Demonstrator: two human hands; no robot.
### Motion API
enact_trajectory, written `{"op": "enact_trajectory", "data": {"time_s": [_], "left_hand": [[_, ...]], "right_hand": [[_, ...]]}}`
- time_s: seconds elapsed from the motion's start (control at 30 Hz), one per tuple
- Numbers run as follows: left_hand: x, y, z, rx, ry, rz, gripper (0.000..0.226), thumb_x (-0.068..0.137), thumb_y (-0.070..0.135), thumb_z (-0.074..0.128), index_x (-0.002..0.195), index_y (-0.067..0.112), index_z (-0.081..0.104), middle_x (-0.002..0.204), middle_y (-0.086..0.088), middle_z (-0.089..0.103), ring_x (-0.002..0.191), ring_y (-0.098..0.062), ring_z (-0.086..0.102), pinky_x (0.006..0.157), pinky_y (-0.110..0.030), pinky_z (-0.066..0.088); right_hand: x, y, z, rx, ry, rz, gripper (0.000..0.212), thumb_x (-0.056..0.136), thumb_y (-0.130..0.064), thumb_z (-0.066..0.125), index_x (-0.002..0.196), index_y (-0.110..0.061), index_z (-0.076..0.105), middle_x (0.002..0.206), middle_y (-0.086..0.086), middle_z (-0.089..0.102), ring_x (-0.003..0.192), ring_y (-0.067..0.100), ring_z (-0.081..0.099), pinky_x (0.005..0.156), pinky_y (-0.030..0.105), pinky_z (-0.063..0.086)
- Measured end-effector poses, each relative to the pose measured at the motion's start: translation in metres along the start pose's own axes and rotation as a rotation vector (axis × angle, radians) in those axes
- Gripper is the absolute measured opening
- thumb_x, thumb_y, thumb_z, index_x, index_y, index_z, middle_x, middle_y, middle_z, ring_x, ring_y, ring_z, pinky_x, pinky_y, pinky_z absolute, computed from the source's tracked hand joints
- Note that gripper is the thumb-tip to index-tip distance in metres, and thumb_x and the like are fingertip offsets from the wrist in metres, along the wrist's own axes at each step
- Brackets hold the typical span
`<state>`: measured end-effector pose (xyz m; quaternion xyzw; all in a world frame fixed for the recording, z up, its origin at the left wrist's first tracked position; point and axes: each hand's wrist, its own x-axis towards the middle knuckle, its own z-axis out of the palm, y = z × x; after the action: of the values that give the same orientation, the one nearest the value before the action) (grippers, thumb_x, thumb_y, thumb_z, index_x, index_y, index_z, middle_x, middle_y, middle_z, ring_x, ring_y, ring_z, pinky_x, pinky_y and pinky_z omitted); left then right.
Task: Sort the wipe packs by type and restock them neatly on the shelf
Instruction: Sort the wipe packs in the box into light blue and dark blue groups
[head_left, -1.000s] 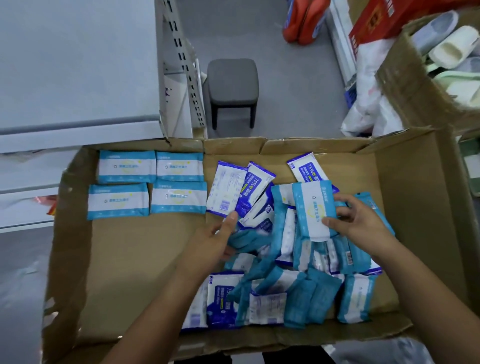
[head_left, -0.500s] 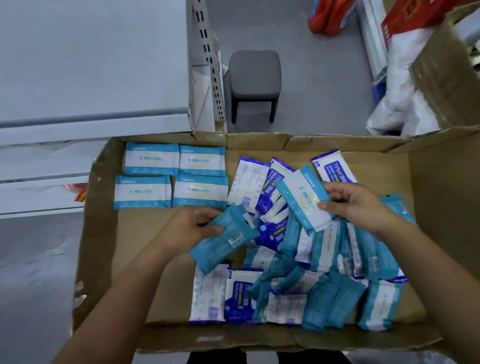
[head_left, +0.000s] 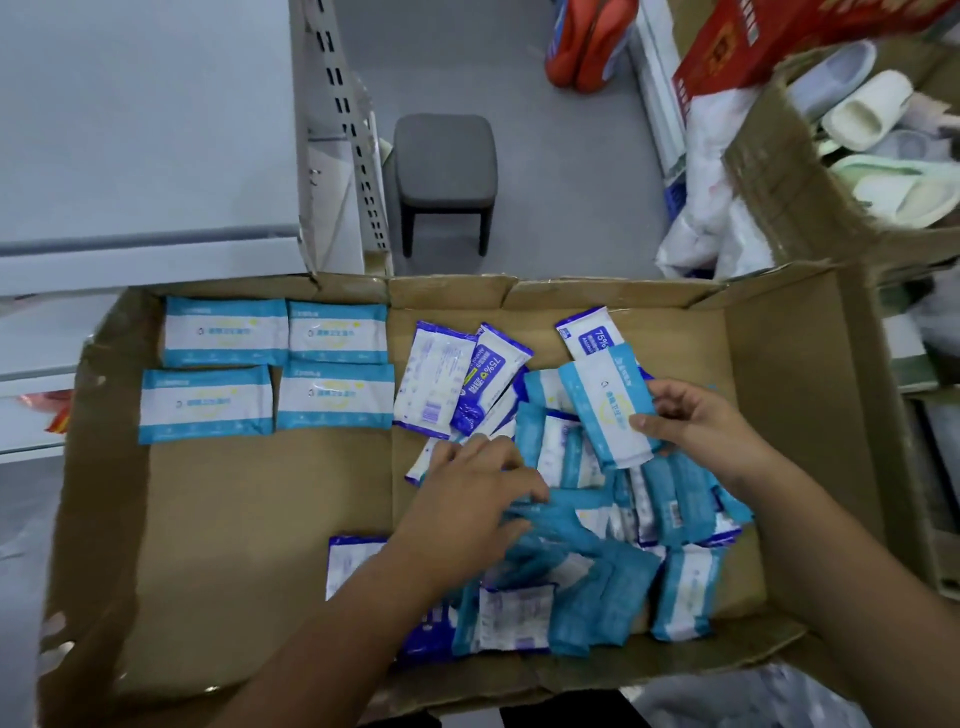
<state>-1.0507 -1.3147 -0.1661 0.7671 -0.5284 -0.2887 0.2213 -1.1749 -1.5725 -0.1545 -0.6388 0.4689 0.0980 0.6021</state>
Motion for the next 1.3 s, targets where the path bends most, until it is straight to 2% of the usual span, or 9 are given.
{"op": "enact_trajectory", "data": {"time_s": [0.2, 0.33, 0.43, 0.53, 0.67, 0.93, 1.03, 1.17, 1.3], "left_hand": [[-0.034, -0.036, -0.027, -0.16, -0.07, -0.302, 0.02, 0.086, 0.035, 0.049, 0.106, 0.038, 0.052, 0.069, 0.005, 0.063, 0.062, -0.012, 0.057, 0.061, -0.031, 0.049], [-0.047, -0.057, -0.035, -0.454, -0.055, -0.478, 0.011, 0.096, 0.027, 0.055, 0.091, 0.033, 0.062, 0.077, 0.002, 0.065, 0.063, -0.005, 0.055, 0.062, -0.025, 0.043], [-0.052, -0.065, -0.036, -0.442, 0.142, -0.579, 0.019, 0.09, 0.035, 0.071, 0.078, 0.025, 0.059, 0.074, 0.001, 0.067, 0.066, -0.014, 0.06, 0.063, -0.033, 0.049], [-0.061, -0.073, -0.045, -0.638, 0.29, -0.616, 0.019, 0.09, 0.024, 0.071, 0.097, 0.03, 0.054, 0.085, 0.0, 0.074, 0.076, -0.022, 0.07, 0.071, -0.046, 0.059], [-0.072, -0.079, -0.069, -0.96, 0.354, -0.634, 0.056, 0.093, 0.009, 0.065, 0.137, 0.032, 0.038, 0.092, -0.001, 0.078, 0.085, -0.015, 0.075, 0.066, -0.023, 0.059], [-0.093, -0.107, -0.092, -0.906, 0.404, -0.691, 0.035, 0.094, 0.015, 0.064, 0.126, 0.018, 0.05, 0.101, 0.0, 0.077, 0.09, -0.014, 0.074, 0.064, -0.023, 0.058], [-0.099, -0.116, -0.094, -0.888, 0.47, -0.758, 0.021, 0.097, 0.02, 0.062, 0.117, 0.018, 0.057, 0.11, -0.001, 0.075, 0.096, -0.017, 0.074, 0.076, -0.045, 0.06], [-0.101, -0.122, -0.094, -1.324, 0.679, -0.897, 0.02, 0.099, 0.016, 0.058, 0.118, 0.019, 0.062, 0.114, -0.004, 0.074, 0.102, -0.021, 0.072, 0.086, -0.043, 0.059], [-0.105, -0.126, -0.087, -1.467, 0.721, -0.889, 0.029, 0.096, 0.012, 0.062, 0.125, 0.008, 0.06, 0.116, -0.007, 0.073, 0.104, -0.022, 0.072, 0.076, -0.034, 0.059]], "right_hand": [[0.006, 0.0, 0.009, -0.015, 0.008, -0.039, 0.024, 0.088, -0.003, 0.069, 0.1, -0.024, 0.068, 0.089, -0.003, 0.077, 0.071, 0.005, 0.068, 0.058, 0.021, 0.052], [0.009, -0.005, 0.025, 0.032, -0.006, -0.069, 0.029, 0.087, -0.003, 0.07, 0.11, -0.021, 0.067, 0.091, -0.003, 0.077, 0.08, 0.012, 0.068, 0.069, 0.032, 0.052], [0.009, -0.012, 0.037, 0.03, -0.044, -0.08, 0.028, 0.087, 0.001, 0.068, 0.1, -0.024, 0.066, 0.085, -0.009, 0.077, 0.069, 0.001, 0.068, 0.057, 0.017, 0.052], [0.009, -0.018, 0.046, -0.008, -0.133, -0.078, 0.029, 0.088, -0.001, 0.068, 0.106, -0.023, 0.067, 0.091, -0.003, 0.077, 0.074, 0.001, 0.068, 0.056, 0.012, 0.047], [0.01, -0.029, 0.061, -0.057, -0.211, -0.102, 0.028, 0.088, 0.0, 0.067, 0.099, -0.025, 0.065, 0.076, -0.012, 0.074, 0.069, -0.001, 0.065, 0.06, 0.015, 0.047], [0.019, -0.05, 0.094, -0.086, -0.304, -0.122, 0.033, 0.086, -0.006, 0.072, 0.113, -0.024, 0.067, 0.101, 0.0, 0.077, 0.091, 0.014, 0.073, 0.072, 0.022, 0.053], [0.024, -0.054, 0.104, -0.113, -0.297, -0.12, 0.036, 0.082, -0.01, 0.076, 0.114, -0.024, 0.067, 0.104, 0.0, 0.076, 0.097, 0.018, 0.073, 0.084, 0.033, 0.055], [0.025, -0.063, 0.121, -0.086, -0.303, -0.133, 0.029, 0.085, -0.002, 0.072, 0.103, -0.024, 0.069, 0.091, -0.004, 0.077, 0.079, 0.006, 0.073, 0.061, 0.014, 0.053], [0.027, -0.069, 0.136, -0.119, -0.337, -0.147, 0.03, 0.086, -0.002, 0.07, 0.112, -0.018, 0.068, 0.101, 0.003, 0.076, 0.093, 0.018, 0.073, 0.081, 0.028, 0.058]]}}
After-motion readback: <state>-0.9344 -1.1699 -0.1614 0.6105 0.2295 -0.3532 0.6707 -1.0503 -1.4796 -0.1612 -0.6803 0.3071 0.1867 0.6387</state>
